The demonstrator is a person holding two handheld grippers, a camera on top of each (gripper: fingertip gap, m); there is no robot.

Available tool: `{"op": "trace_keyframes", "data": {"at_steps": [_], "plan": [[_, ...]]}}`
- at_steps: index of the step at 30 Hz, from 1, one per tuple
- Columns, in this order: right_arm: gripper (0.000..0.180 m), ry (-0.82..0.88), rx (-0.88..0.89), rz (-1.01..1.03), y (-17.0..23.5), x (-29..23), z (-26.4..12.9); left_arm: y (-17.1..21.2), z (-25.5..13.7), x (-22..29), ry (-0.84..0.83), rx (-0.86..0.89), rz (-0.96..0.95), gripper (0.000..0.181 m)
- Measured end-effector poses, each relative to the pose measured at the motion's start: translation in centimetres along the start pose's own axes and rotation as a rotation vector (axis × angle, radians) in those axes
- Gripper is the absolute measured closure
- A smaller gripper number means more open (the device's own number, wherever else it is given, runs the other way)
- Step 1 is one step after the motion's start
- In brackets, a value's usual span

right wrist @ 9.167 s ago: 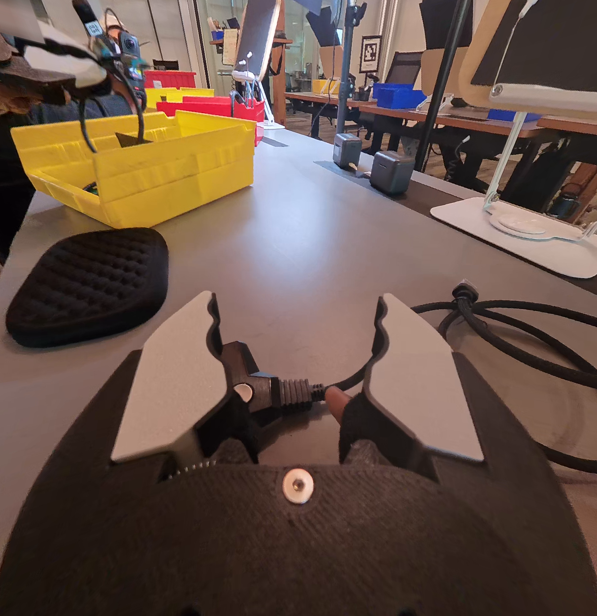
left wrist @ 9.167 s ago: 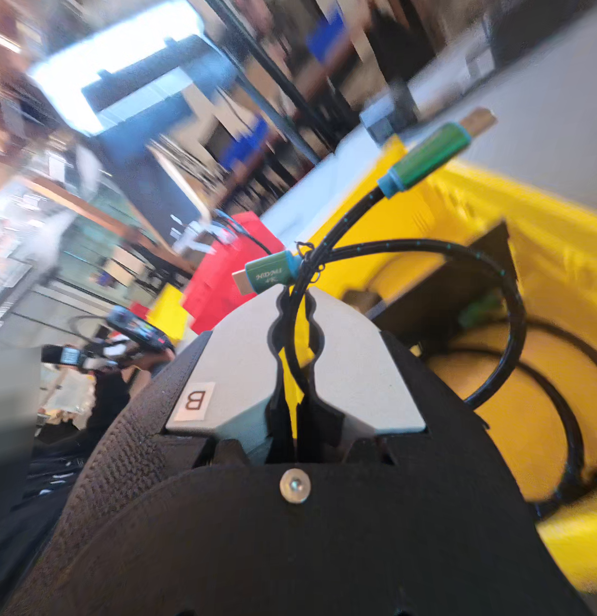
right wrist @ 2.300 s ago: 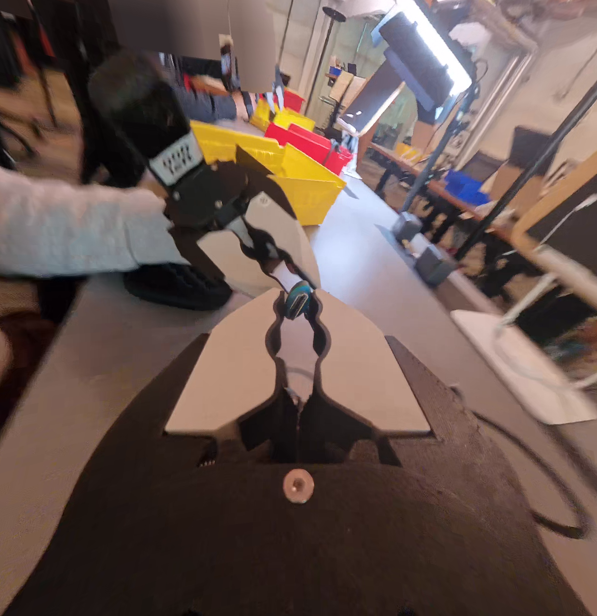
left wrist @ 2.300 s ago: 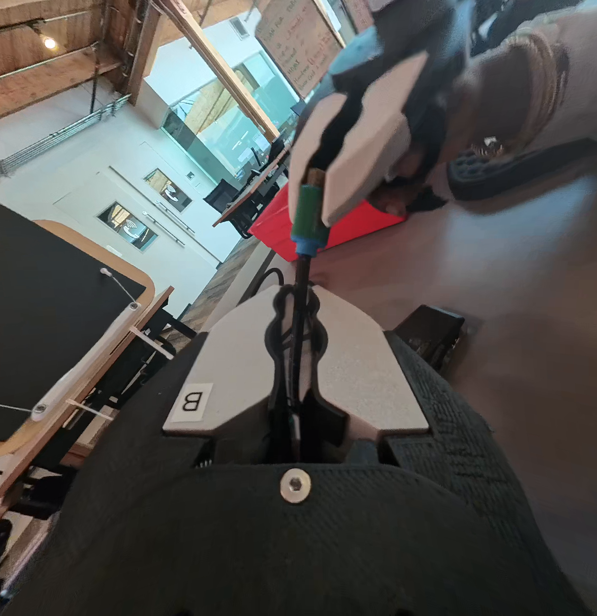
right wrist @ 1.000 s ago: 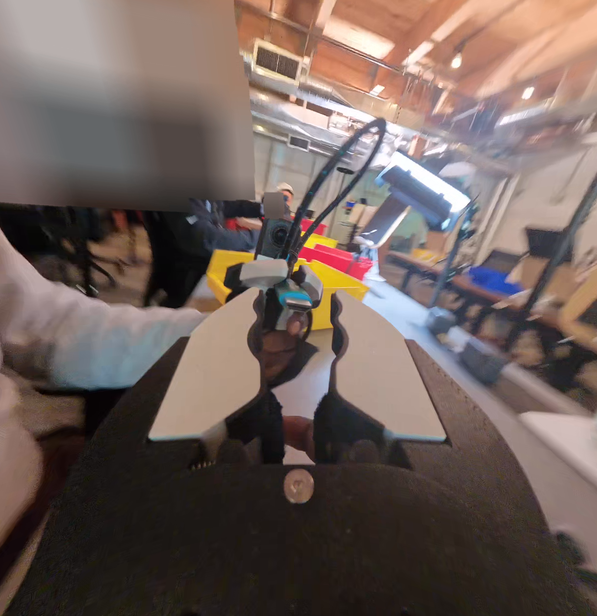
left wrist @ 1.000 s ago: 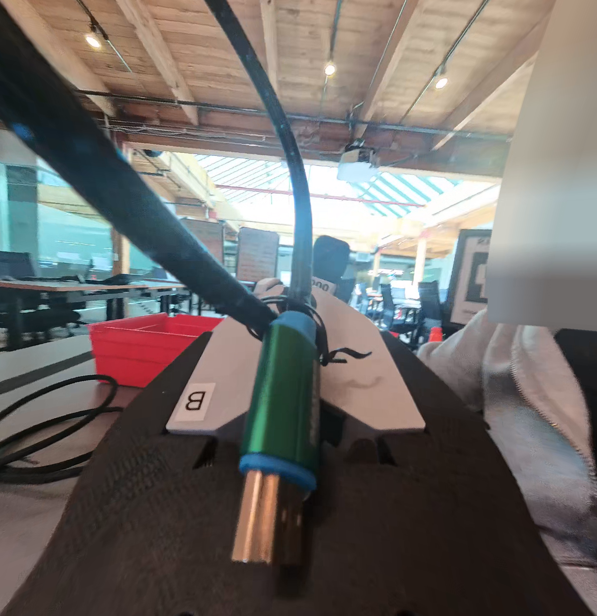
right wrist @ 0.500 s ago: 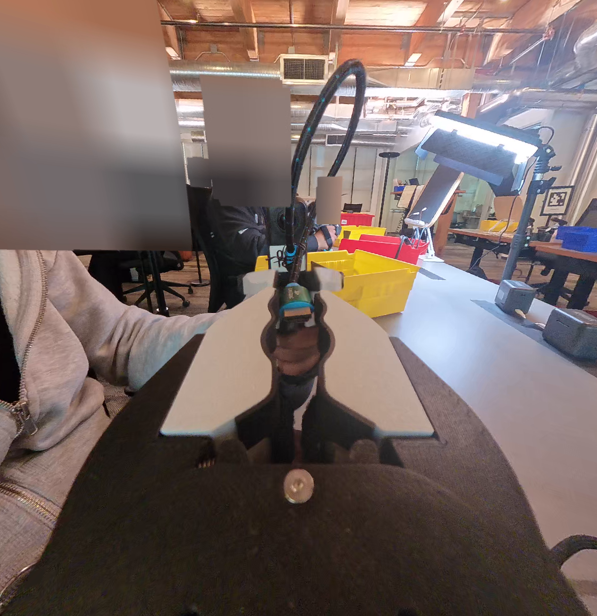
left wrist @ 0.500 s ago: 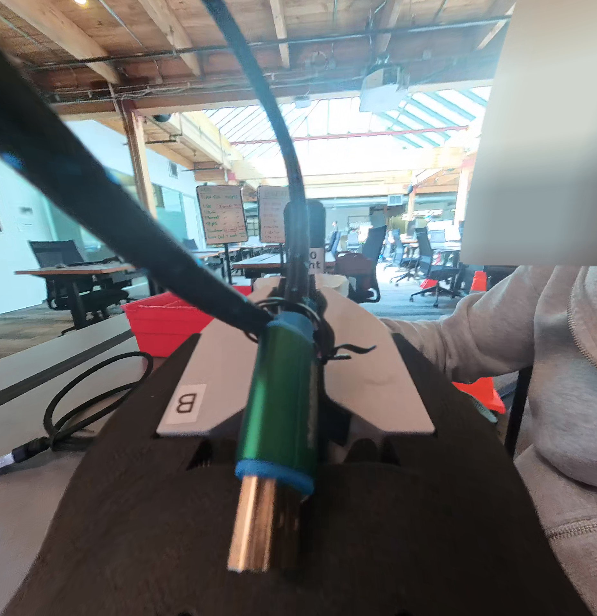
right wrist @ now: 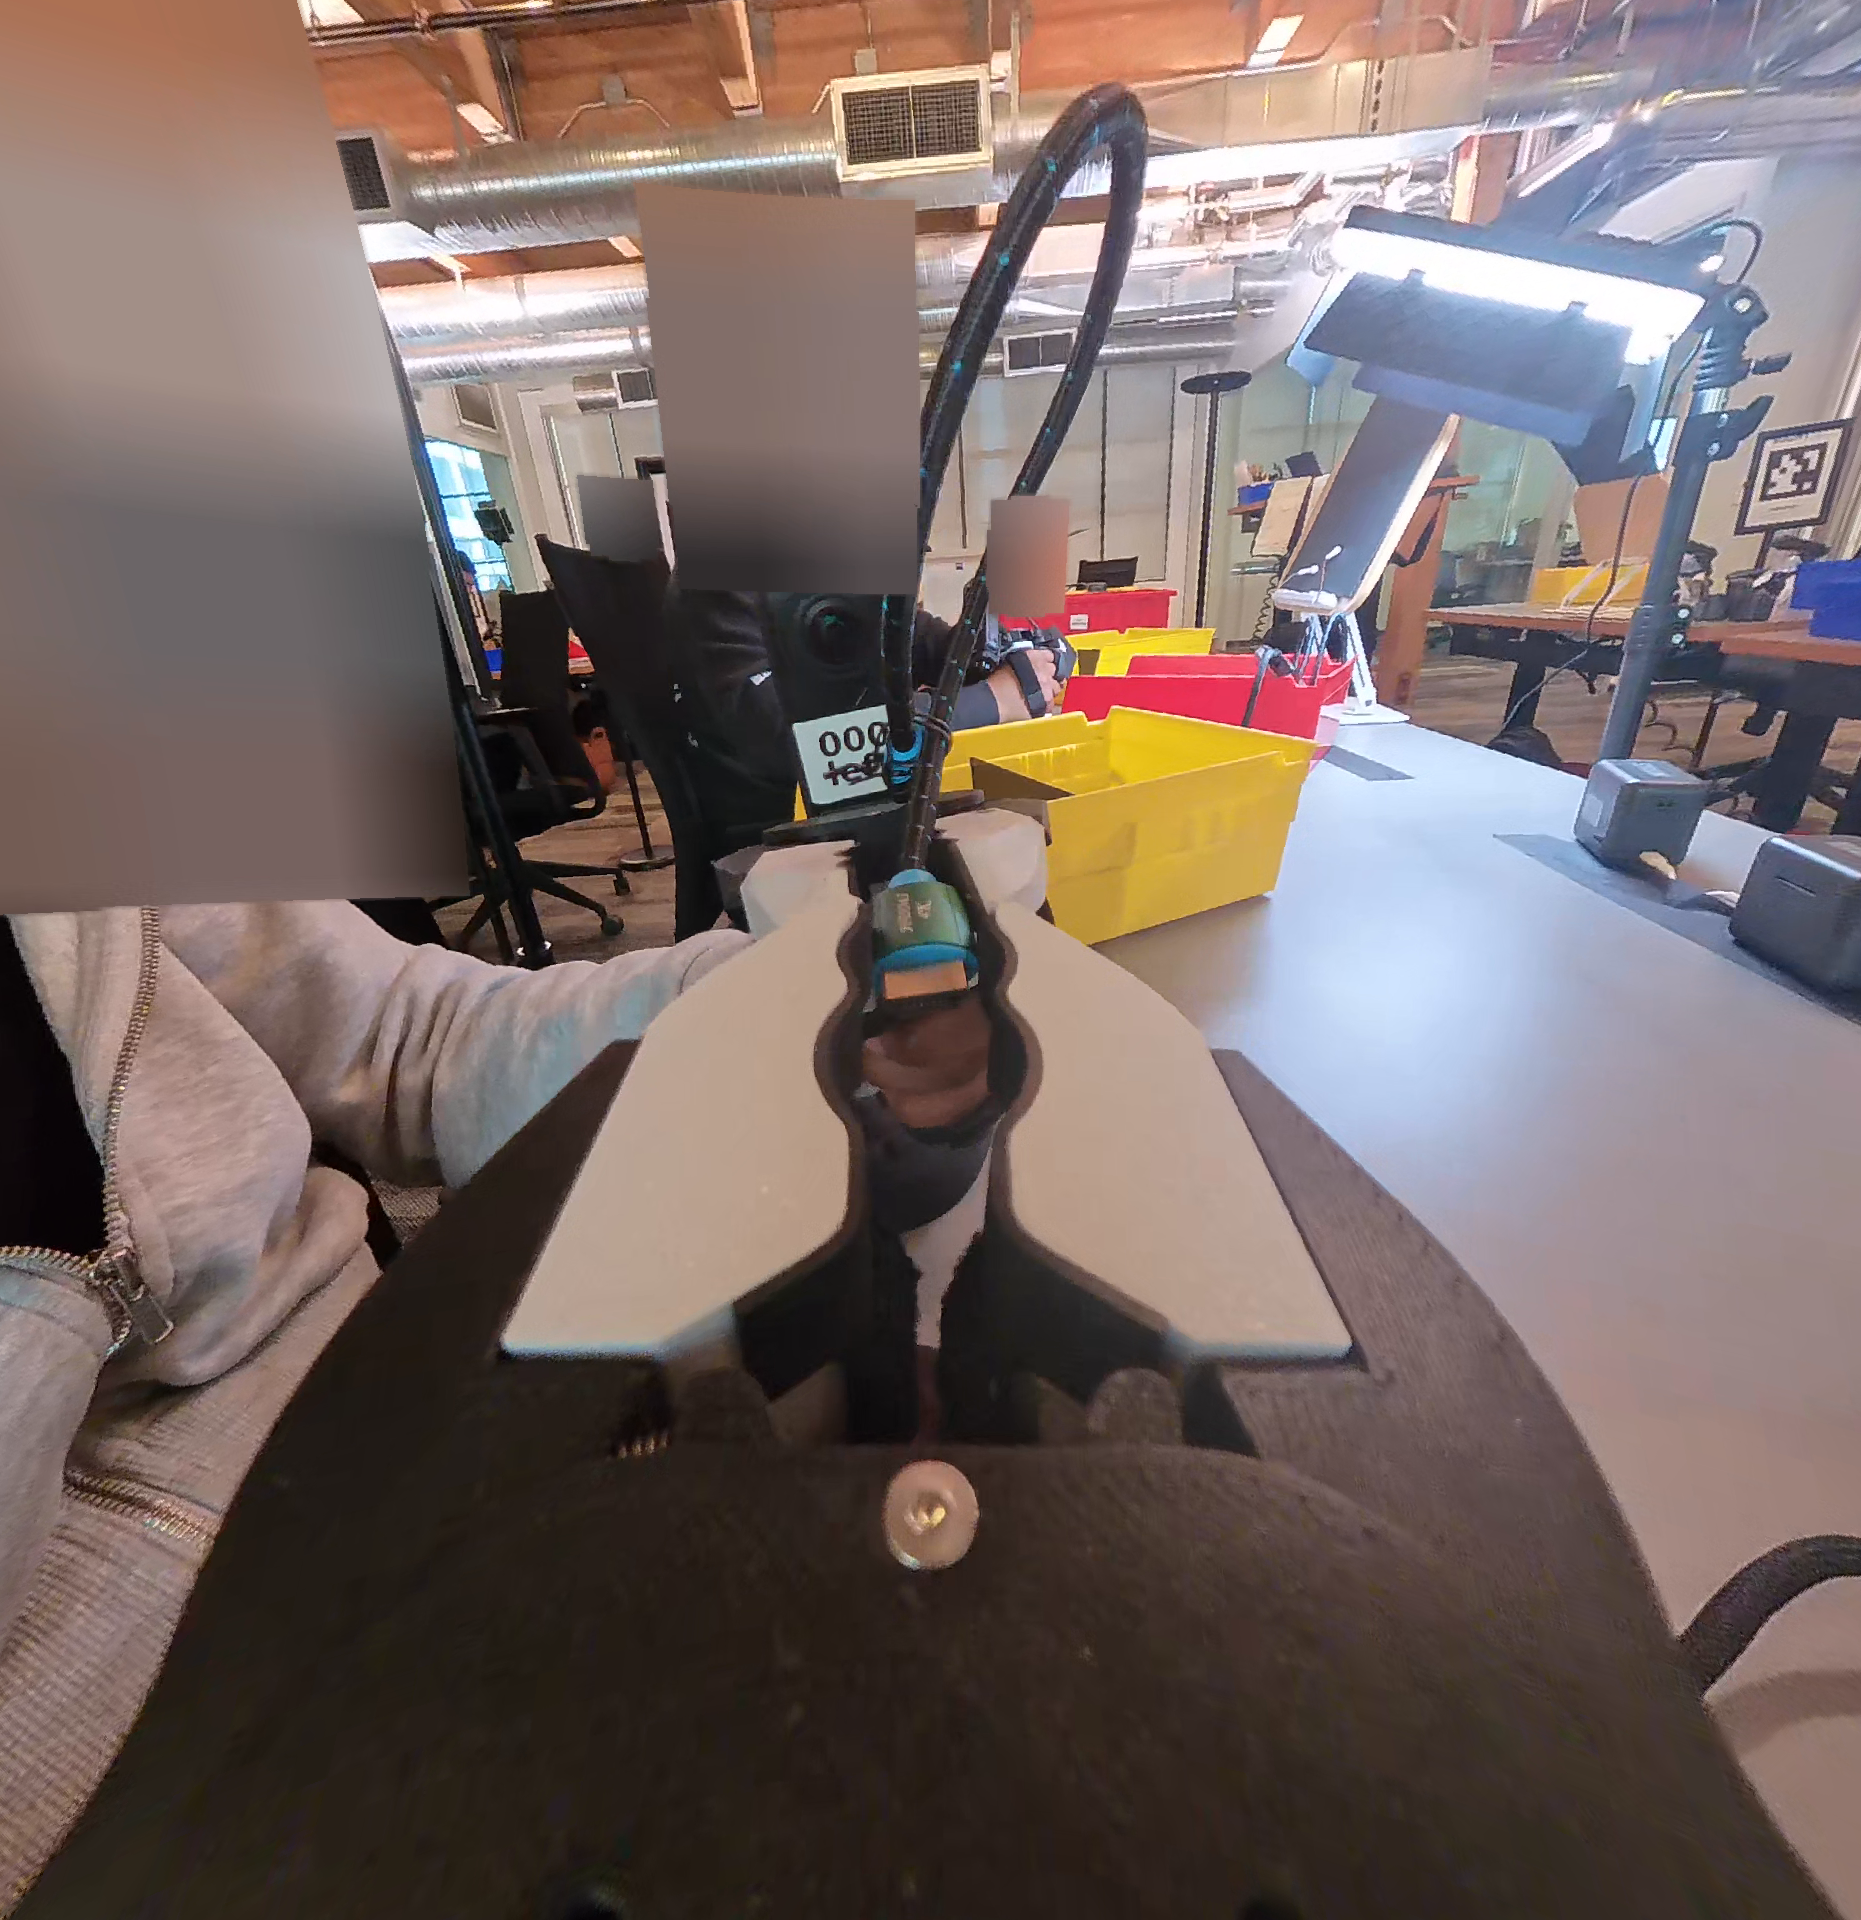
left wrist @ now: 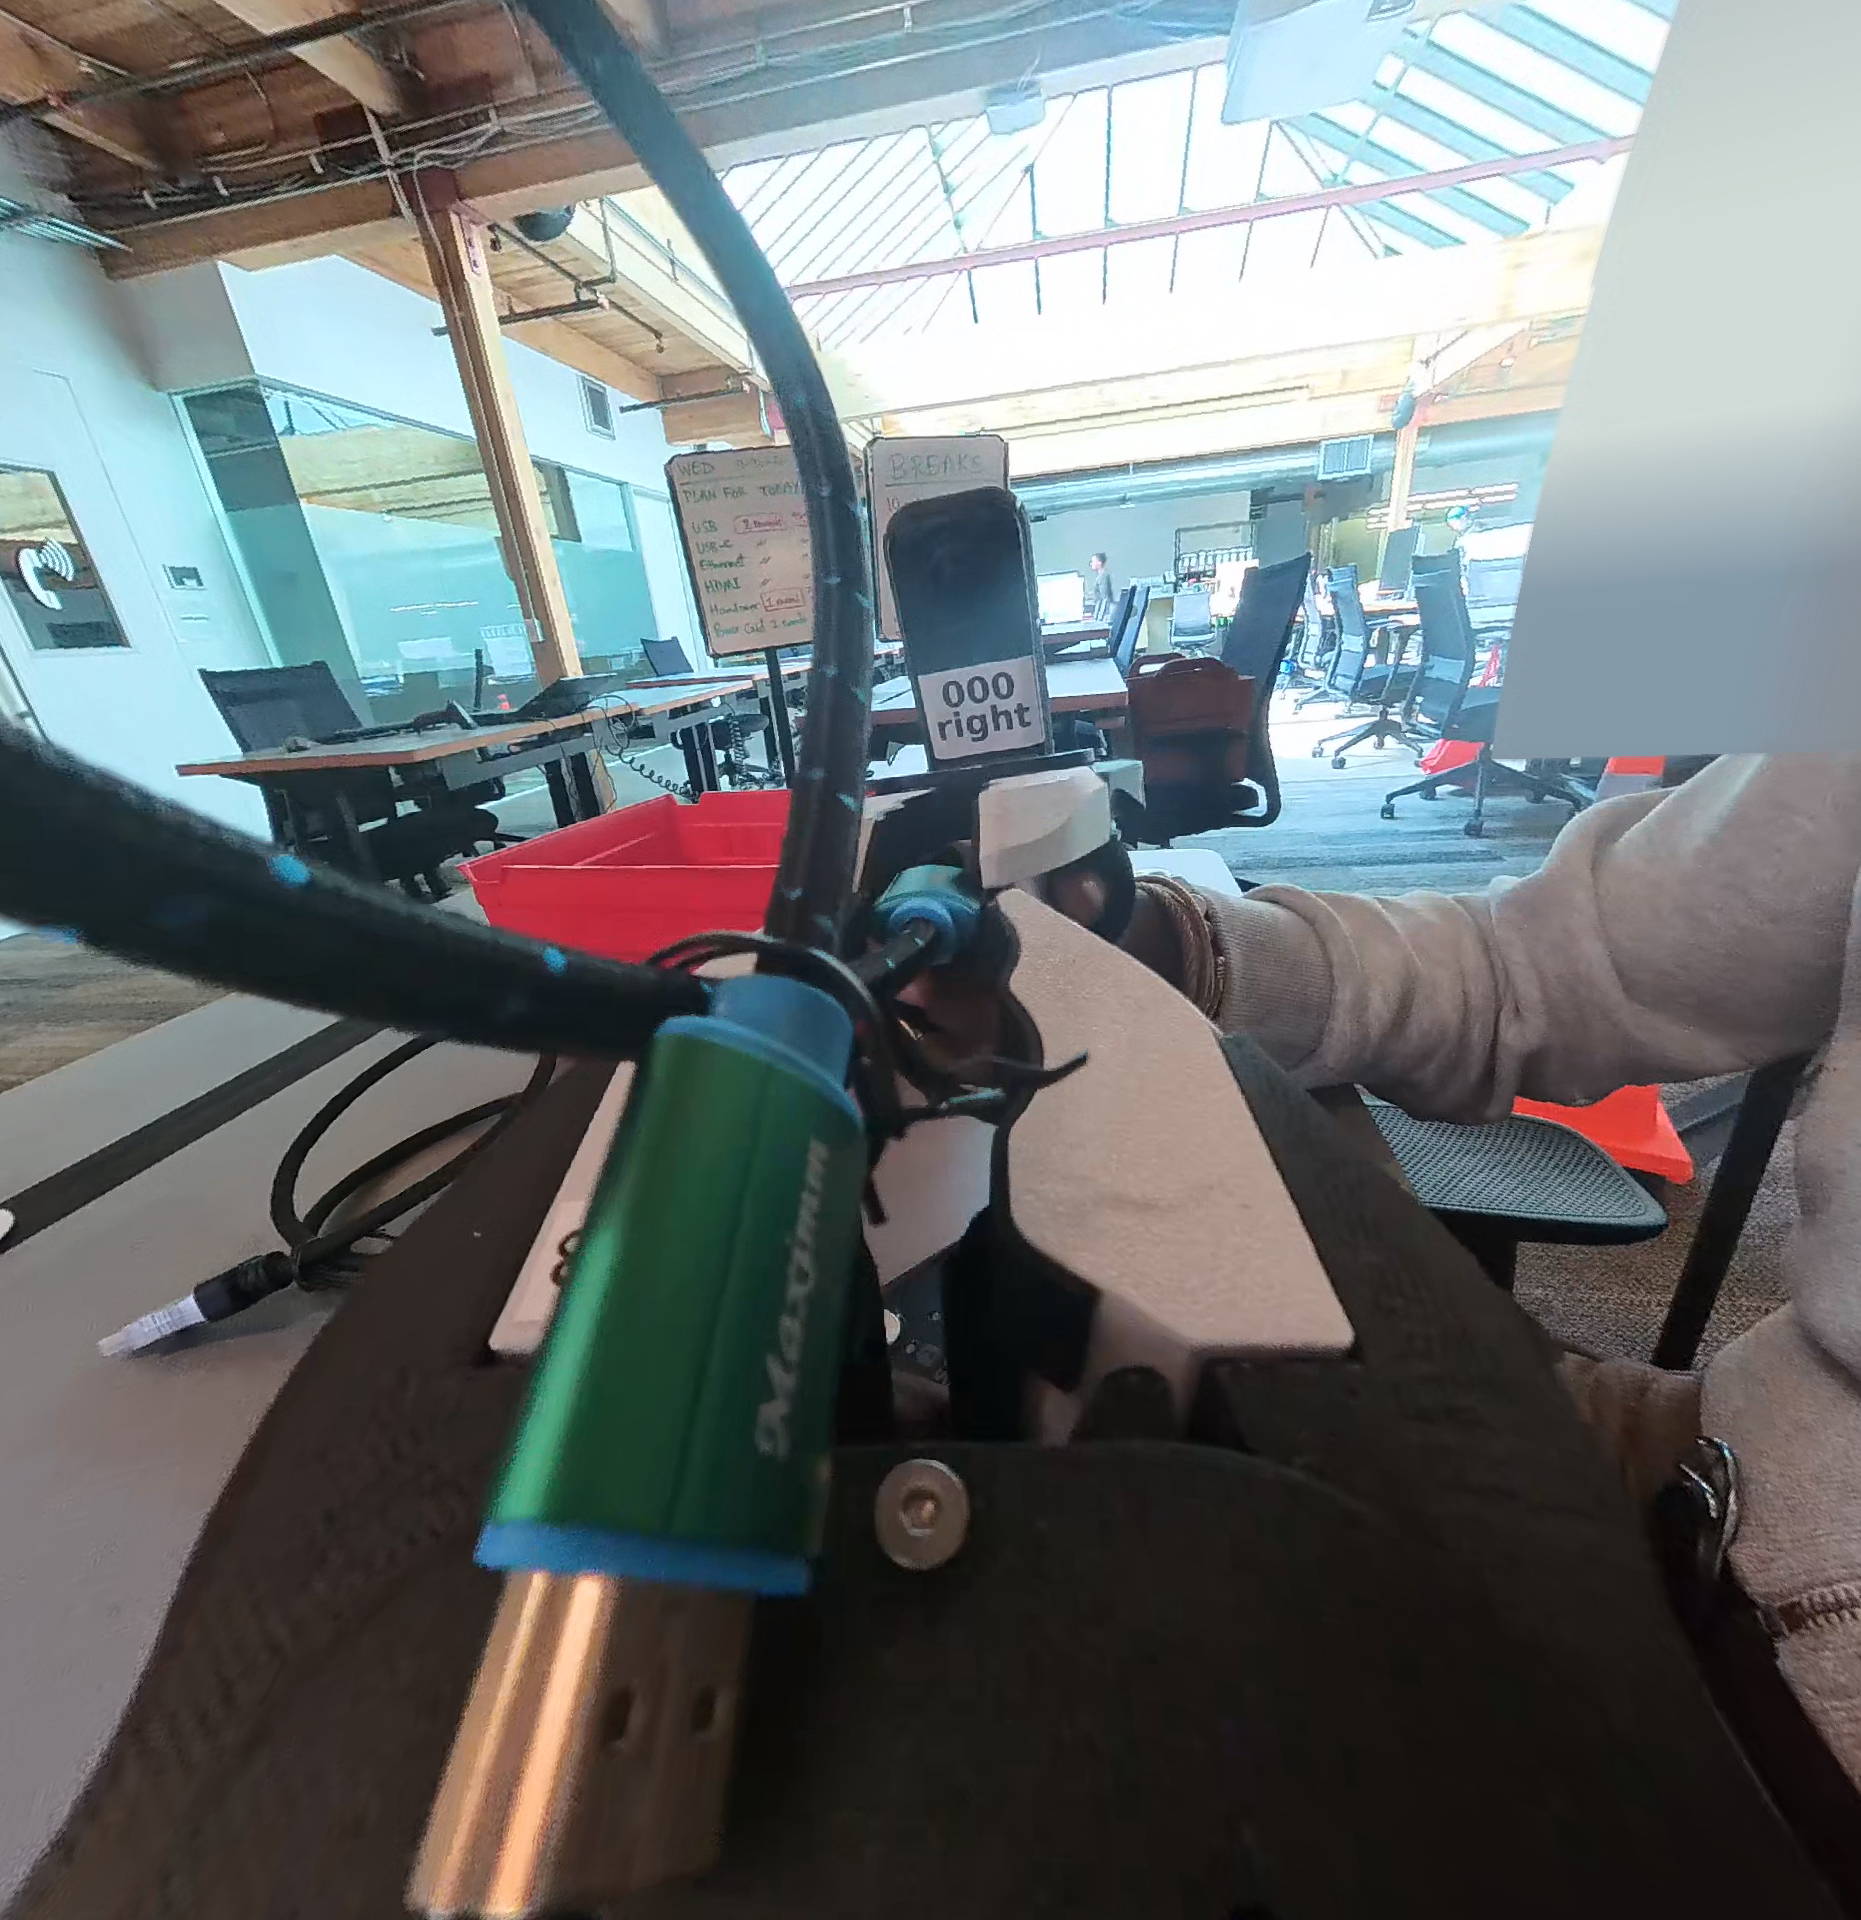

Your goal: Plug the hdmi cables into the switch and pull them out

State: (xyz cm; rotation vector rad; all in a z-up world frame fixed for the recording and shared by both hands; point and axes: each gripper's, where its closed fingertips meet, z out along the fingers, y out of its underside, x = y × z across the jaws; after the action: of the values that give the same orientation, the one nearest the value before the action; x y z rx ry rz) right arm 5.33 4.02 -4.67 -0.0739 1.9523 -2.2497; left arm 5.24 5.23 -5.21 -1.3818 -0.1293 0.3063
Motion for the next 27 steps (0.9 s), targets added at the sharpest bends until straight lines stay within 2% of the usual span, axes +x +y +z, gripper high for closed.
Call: {"op": "trace_keyframes", "data": {"at_steps": [1,14,17,21,27], "plan": [[0.161,0.0,-0.003,-0.001,0.0,0.0,0.0,0.1,0.0,0.0,0.003,-0.007,-0.002,0.158],[0.163,-0.001,0.0,0.022,0.0,0.1,-0.1,0.2,0.1,-0.2,0.0,-0.02,-0.048,0.159],[0.146,0.009,0.09,-0.053,-1.4,-0.1,-0.6,-0.8,-0.2,-0.6,-0.001,0.051,-0.136,0.16],[0.147,0.078,0.078,-0.168,-1.5,0.1,-0.7,-2.0,-0.9,-1.0,0.013,0.136,-0.21,0.161],[0.155,0.078,0.045,-0.177,-0.7,0.0,0.0,-1.4,-0.4,-0.5,0.029,0.1,-0.184,0.161]]}}
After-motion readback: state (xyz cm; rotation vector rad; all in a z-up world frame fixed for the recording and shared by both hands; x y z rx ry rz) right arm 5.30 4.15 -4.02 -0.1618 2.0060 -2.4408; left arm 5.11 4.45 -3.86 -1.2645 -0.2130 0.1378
